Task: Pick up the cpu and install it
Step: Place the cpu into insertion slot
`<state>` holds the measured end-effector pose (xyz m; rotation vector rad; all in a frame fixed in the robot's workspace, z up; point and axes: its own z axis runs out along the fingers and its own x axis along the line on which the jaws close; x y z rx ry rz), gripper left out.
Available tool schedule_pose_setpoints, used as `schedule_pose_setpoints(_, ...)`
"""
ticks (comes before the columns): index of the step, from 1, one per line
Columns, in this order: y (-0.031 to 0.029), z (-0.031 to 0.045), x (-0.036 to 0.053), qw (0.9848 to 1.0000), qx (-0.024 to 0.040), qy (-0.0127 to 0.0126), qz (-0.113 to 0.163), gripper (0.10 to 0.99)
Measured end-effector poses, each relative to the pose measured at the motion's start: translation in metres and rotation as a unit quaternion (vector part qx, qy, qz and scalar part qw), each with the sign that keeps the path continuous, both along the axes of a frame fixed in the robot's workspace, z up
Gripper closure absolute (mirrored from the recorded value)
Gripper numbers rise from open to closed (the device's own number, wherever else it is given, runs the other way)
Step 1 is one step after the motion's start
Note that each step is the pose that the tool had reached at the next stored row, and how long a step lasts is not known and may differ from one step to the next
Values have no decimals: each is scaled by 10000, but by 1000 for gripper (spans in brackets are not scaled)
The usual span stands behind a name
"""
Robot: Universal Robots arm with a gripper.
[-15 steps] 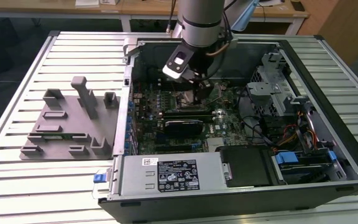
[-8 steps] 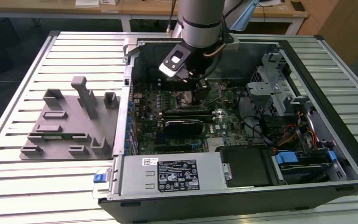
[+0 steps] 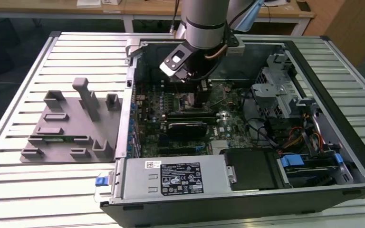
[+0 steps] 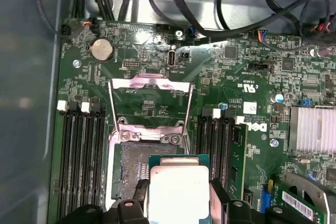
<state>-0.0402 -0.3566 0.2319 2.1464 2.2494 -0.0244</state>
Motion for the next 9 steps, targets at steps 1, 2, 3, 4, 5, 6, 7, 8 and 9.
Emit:
schedule_pose_setpoints(1,7,-2,2,10000,-7,0,-26,545)
schedule_pose_setpoints(2,15,-4,5,10000,-14,0,-48,545)
schedule_pose_setpoints(3,26,-5,9,10000,-22,0,-68,545)
schedule_pose_setpoints(4,41,-6,11,10000,-26,0,-81,545)
schedule_pose_setpoints(5,60,-7,12,10000,-30,0,-89,545)
schedule_pose_setpoints(6,82,-9,12,10000,-34,0,-93,545)
schedule_pose_setpoints(7,101,-11,12,9999,-37,0,-96,545)
schedule_pose_setpoints(8,116,-16,13,9999,-38,0,-97,545)
schedule_pose_setpoints(9,124,-24,13,9999,-38,-1,-98,545)
